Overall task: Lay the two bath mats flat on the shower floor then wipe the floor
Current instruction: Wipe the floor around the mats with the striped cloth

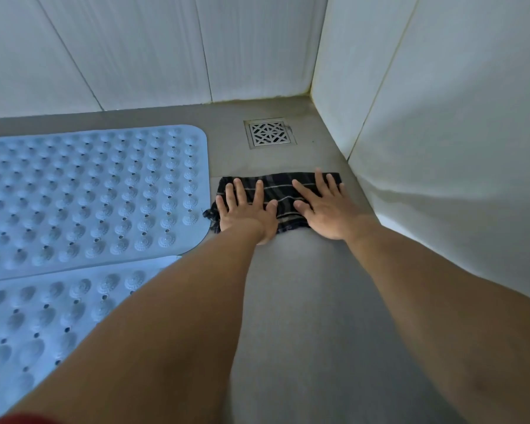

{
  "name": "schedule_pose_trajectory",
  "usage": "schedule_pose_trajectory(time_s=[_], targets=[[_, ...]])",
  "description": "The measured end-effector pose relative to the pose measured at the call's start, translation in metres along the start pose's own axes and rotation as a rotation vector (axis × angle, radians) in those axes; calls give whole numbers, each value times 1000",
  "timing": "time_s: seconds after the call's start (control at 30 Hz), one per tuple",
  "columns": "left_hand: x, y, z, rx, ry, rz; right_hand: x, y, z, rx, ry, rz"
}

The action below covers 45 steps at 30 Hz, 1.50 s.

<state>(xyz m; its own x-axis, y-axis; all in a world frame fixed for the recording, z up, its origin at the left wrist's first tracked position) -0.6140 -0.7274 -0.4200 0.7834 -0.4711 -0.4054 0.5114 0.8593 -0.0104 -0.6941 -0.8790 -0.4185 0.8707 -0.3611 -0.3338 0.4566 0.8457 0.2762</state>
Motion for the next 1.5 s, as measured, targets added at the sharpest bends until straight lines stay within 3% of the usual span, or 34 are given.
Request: schedule_pose_trajectory(time_s=[0.13,0.27,0.4,0.7,0.83,1.5], targets=[[-21,-5,-7,56,-3,18,-20,4,-3,-23,15,-21],[-31,-6,-3,280,-104,39,-34,4,-7,-31,12,-62],[-26,1,-6,135,-43,-45,-36,5,-11,-27,-6,-136],[-22,5,-10,91,-1,-100,-38,9,-20,13,45,-202],[-20,6,-12,74,-57,-69,-35,9,-18,-10,4,-141],[-136,-16,-59,-9,-29,75,-136,-6,-50,1,74,-65]])
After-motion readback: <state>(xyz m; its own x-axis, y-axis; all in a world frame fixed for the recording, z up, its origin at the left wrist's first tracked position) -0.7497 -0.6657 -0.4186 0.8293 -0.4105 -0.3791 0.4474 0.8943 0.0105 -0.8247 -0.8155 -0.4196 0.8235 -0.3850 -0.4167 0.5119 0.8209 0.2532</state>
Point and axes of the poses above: each hand's wrist, its own x-axis towards the middle knuckle, its own z-axis out of the back of the hand, y = z × x, the point moved 6 cm from there along x, towards the middle knuckle, and after that the axes turned 10 degrees about x, right-handed, at the moved point
